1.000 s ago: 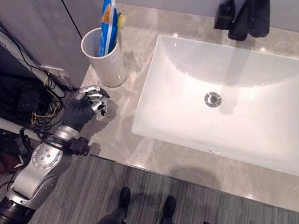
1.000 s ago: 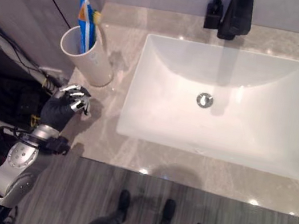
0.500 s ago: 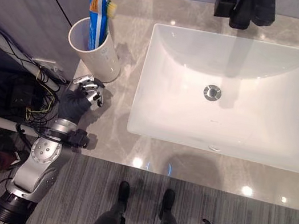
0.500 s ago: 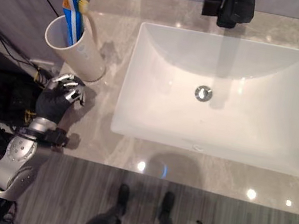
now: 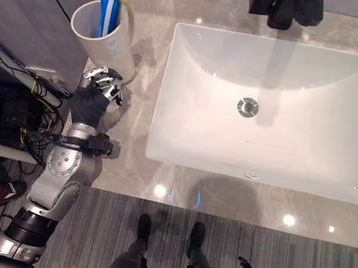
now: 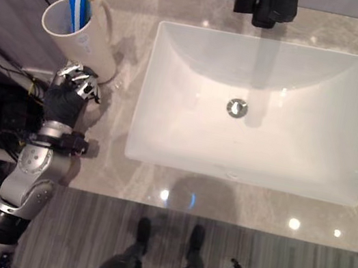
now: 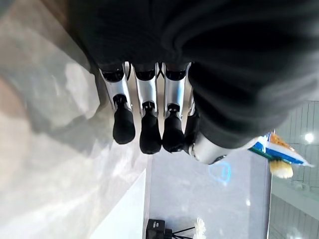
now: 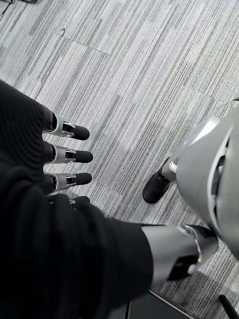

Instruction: Put brush and paste in cup on sink, flatten towel.

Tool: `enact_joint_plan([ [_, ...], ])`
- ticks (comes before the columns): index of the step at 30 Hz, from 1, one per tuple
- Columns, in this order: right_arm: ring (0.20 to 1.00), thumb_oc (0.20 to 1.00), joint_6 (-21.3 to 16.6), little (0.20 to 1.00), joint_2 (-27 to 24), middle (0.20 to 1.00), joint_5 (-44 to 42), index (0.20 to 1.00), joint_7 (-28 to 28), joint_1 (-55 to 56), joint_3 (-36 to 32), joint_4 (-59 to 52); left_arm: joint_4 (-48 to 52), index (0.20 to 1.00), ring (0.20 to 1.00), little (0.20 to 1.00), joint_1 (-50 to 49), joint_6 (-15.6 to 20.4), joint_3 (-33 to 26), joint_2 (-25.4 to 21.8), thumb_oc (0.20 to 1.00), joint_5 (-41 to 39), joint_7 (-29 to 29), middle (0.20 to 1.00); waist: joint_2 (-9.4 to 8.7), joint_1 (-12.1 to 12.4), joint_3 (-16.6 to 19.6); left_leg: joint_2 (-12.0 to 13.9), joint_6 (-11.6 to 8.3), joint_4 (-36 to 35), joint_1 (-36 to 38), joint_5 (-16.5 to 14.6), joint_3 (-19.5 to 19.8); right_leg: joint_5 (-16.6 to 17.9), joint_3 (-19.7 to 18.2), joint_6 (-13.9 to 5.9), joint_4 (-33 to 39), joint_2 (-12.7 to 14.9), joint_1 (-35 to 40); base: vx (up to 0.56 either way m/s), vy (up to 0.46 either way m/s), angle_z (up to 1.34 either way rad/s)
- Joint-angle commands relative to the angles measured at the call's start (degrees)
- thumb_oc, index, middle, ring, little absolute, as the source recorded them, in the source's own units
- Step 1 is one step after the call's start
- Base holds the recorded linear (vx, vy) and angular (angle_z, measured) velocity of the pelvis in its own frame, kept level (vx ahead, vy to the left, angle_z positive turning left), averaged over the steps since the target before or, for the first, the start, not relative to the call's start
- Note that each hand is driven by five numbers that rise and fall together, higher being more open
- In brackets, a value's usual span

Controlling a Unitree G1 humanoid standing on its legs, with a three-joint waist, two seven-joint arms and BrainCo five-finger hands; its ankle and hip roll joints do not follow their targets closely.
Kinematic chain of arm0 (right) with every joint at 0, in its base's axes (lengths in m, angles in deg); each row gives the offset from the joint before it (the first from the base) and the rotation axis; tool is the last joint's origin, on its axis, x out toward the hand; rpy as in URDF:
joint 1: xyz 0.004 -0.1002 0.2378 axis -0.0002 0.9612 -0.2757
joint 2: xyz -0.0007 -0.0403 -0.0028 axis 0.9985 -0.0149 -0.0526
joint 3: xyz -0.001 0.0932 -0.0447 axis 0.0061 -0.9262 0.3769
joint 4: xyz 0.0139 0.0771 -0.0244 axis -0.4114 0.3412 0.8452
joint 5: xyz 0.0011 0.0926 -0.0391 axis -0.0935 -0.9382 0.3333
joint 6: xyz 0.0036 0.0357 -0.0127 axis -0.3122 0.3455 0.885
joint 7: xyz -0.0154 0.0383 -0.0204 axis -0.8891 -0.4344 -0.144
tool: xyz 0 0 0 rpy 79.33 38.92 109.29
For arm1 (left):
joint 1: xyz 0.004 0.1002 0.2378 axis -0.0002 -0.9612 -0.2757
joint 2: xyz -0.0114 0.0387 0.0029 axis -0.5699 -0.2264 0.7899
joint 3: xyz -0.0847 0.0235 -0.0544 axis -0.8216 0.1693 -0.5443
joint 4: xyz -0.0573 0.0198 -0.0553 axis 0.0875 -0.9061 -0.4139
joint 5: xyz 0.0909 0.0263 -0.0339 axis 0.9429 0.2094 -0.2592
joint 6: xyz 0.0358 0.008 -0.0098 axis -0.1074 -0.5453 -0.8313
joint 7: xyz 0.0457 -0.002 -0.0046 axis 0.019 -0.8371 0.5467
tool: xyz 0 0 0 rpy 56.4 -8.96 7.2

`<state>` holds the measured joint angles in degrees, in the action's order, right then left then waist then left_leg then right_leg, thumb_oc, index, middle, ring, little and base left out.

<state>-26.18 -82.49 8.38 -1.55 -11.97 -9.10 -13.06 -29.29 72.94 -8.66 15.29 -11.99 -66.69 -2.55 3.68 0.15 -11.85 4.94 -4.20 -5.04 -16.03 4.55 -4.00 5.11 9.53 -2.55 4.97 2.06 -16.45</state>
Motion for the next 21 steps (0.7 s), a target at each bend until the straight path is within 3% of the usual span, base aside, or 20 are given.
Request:
enact_joint_plan([
  [1,1.0,1.0,-0.05,1.0,0.68,1.0,-0.94,1.0,1.21,0.67,3.13,-0.6,-3.65,0.2,0.2,0.2,3.86,3.58,-1.6,-0.33,0.2,0.86,2.13,0.2,-2.12,-1.06,1.44,-1.69,-0.44,0.04,-1.16,1.68,-0.41,-2.69,0.08,-0.48,-2.16,0.29,1.3,0.0,0.0,0.0],
  [12,1.0,1.0,0.49,1.0,-0.18,1.0,-0.5,1.0,0.94,1.72,1.98,0.54,-1.71,0.2,0.2,0.2,1.21,2.74,-1.4,-0.92,0.2,1.45,-0.41,0.2,-1.32,-0.89,1.3,-2.0,0.15,0.04,0.3,1.01,-0.01,-4.46,0.79,-0.1,-5.45,0.6,1.19,0.0,0.004,-0.05],
  [21,1.0,1.0,0.27,1.0,0.26,1.0,-0.01,1.0,0.25,2.4,1.86,-0.08,1.94,0.2,0.2,0.2,-6.07,3.12,-5.73,-2.88,0.2,1.4,-1.72,0.2,-0.94,0.25,2.15,-2.38,0.53,0.04,1.32,0.52,-0.19,-4.42,0.84,-0.26,-4.28,0.85,2.54,0.0,0.0,0.0],
])
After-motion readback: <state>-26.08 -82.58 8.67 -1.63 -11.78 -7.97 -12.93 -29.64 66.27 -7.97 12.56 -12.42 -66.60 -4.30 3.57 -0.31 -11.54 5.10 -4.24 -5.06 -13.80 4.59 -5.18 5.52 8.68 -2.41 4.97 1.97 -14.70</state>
